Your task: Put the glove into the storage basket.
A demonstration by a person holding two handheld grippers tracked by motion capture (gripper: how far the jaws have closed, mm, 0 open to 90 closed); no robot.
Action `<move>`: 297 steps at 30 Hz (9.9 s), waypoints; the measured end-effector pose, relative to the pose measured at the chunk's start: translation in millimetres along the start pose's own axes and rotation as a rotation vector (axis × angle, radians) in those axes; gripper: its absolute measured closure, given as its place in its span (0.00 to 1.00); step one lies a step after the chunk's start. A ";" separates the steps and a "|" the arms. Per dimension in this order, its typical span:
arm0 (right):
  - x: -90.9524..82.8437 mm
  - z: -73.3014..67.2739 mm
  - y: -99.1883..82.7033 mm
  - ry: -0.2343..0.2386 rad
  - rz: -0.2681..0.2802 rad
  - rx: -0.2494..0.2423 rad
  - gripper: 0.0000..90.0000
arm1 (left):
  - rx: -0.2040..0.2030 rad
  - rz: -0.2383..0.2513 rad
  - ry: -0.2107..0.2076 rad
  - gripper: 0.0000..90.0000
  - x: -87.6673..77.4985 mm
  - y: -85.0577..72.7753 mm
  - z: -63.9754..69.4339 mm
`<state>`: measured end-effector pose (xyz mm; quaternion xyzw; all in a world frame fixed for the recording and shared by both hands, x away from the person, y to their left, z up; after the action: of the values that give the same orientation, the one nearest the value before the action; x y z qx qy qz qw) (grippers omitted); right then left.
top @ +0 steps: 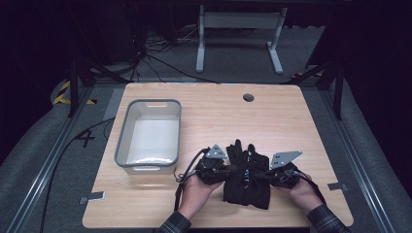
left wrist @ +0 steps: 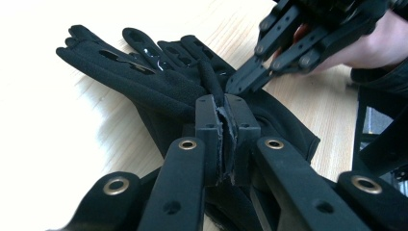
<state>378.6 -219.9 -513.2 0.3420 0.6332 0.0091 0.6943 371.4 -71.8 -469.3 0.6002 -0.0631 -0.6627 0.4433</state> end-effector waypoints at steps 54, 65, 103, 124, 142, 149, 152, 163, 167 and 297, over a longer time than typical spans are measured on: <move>-24.2 16.2 -29.5 -0.019 0.009 0.059 1.00 | 0.071 0.025 -0.059 0.91 29.0 36.2 24.4; -26.0 11.7 -31.5 -0.009 0.007 0.053 1.00 | 0.050 -0.045 0.120 0.98 18.8 8.9 -19.2; -61.7 0.5 5.3 -0.028 0.137 0.004 1.00 | 0.101 -0.148 0.085 0.97 67.3 12.3 2.4; -16.8 16.2 -28.5 0.006 -0.015 0.059 1.00 | 0.116 -0.179 0.086 0.96 75.2 8.8 2.2; 6.3 -25.7 -2.8 0.068 -0.031 -0.061 1.00 | 0.058 -0.185 0.120 0.96 60.5 5.6 -26.9; 12.4 -34.6 7.4 0.075 -0.021 -0.088 1.00 | 0.052 -0.188 0.122 0.96 57.7 5.7 -32.2; 7.0 -32.3 5.8 0.083 0.002 -0.067 1.00 | 0.050 -0.187 0.125 0.95 55.5 5.7 -32.5; -22.2 -10.6 -13.8 0.028 0.066 0.017 0.99 | 0.036 -0.165 0.116 0.85 37.0 4.6 -35.4; -29.8 -3.5 -22.2 0.004 0.074 0.047 0.91 | 0.029 -0.157 0.096 0.72 31.1 2.6 -36.0; -38.8 52.3 -100.4 -0.236 0.063 0.273 0.10 | -0.012 -0.009 0.112 0.90 -109.9 38.1 -73.4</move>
<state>375.0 -338.3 -530.0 0.4514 0.5318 -0.0951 0.7102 440.9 11.2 -384.5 0.6340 -0.0314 -0.6304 0.4468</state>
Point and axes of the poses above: each handheld gripper's, and its own axes: x roughly forward along the jaws, y roughly out of its top, z roughly to its right, the point moved 9 cm from there along x, roughly forward along the jaws, and after that the axes turned 14 degrees about -z, right-handed, at the moved point
